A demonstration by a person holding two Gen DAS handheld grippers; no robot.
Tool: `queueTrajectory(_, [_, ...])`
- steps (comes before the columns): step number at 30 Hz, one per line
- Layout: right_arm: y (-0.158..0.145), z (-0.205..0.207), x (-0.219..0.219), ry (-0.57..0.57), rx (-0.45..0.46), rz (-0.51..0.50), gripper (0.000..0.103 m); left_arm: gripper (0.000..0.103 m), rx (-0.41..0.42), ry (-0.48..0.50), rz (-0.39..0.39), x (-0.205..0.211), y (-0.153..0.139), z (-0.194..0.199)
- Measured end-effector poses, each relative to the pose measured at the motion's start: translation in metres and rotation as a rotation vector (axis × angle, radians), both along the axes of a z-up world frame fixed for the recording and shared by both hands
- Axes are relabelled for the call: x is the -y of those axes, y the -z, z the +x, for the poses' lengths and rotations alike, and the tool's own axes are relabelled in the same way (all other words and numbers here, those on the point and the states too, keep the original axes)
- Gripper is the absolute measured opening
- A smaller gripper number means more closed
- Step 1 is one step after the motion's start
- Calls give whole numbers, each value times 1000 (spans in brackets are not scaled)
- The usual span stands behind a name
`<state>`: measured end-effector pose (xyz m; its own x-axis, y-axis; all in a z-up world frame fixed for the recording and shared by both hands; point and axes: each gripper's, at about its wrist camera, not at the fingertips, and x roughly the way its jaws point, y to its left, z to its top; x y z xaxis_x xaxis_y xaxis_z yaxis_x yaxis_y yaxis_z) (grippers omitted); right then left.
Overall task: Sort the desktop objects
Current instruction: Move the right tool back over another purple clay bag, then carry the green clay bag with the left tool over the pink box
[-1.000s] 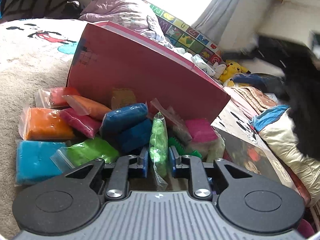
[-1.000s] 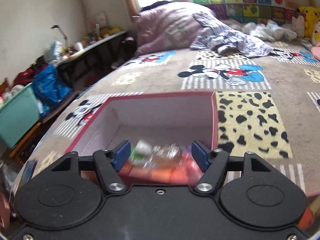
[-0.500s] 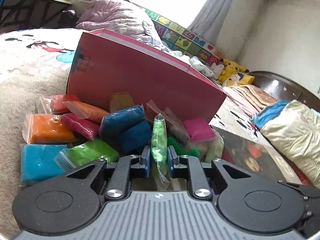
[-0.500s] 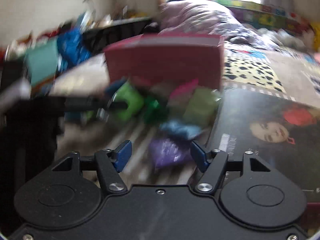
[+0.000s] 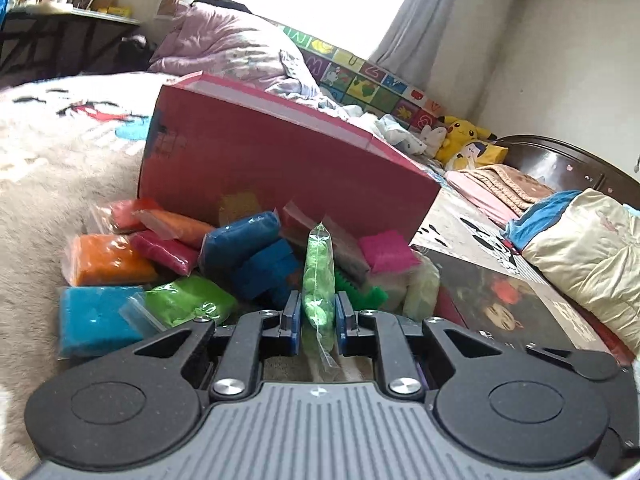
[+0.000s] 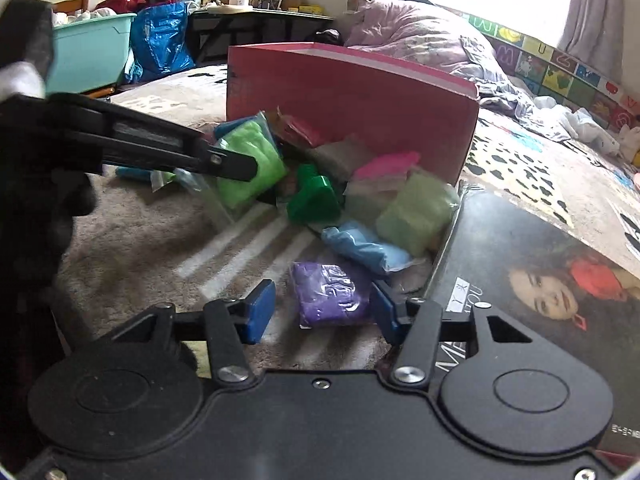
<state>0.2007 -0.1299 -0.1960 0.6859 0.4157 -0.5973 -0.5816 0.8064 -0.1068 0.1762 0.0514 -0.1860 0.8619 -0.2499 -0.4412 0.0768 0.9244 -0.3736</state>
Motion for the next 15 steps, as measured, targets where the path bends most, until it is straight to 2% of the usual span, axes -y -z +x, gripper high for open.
queueTrajectory(4, [6,4,-3,-14,-12,-7,59,16,-4,-8,6,2,-3,-8])
queueTrajectory(9, [0,-8,-3,-129,-62,63,54,16,2,-21,-18,1,-10,-14])
queueTrajectory(11, [1,-16,-7,-134,-29,34,53,16,-2,-29,-30,0,-13,-15])
queueTrajectory(15, [-4,-17,-2,-113,29,40,55,16,-14,-45,-62,-5,-18,-18])
